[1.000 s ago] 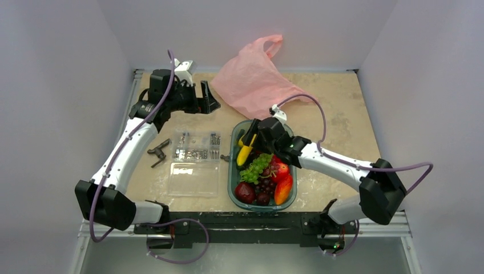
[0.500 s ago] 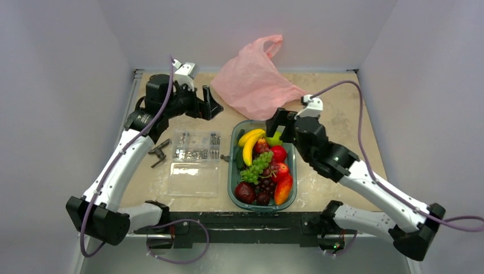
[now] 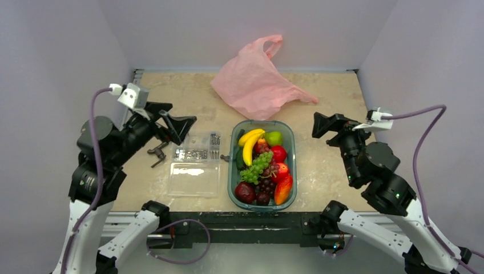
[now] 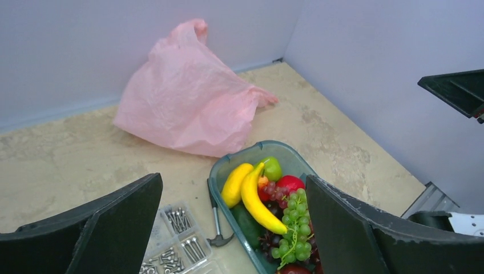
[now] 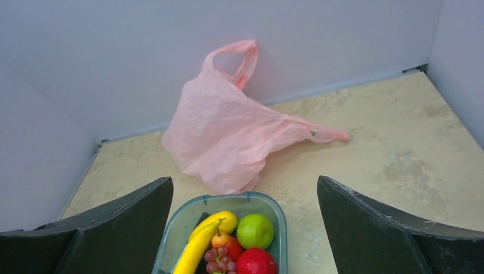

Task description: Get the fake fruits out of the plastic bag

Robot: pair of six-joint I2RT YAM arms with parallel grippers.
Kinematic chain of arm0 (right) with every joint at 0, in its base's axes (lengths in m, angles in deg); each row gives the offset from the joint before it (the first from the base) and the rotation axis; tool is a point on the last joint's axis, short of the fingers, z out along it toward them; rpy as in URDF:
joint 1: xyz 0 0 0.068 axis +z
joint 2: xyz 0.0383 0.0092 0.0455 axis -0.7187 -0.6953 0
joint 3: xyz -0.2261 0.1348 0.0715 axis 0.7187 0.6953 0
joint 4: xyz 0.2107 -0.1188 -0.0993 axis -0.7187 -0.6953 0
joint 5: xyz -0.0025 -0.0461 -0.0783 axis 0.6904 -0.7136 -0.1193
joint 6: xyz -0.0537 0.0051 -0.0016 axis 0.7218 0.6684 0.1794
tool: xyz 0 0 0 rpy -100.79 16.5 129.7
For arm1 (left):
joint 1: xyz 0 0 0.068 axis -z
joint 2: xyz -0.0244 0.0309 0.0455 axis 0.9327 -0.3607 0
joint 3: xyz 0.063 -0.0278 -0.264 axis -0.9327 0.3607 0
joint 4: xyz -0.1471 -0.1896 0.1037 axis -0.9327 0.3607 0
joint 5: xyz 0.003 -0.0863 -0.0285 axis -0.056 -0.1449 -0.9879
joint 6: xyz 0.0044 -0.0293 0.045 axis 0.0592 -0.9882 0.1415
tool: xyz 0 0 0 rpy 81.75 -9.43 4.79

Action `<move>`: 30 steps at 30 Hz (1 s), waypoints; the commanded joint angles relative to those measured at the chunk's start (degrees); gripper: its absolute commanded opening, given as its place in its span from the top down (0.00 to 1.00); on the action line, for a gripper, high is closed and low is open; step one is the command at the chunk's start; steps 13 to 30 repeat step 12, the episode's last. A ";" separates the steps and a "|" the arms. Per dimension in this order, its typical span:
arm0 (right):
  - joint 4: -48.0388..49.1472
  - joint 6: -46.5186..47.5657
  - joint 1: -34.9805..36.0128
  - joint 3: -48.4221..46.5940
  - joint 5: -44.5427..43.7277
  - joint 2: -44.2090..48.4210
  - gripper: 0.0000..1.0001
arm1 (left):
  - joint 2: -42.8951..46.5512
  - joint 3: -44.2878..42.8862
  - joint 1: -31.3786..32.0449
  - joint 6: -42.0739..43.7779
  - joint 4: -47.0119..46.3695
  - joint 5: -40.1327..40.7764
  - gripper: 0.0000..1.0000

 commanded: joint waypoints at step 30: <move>9.27 1.80 0.24 3.36 -4.58 6.34 0.01 | 10.37 -3.02 0.09 -0.09 6.98 9.90 0.03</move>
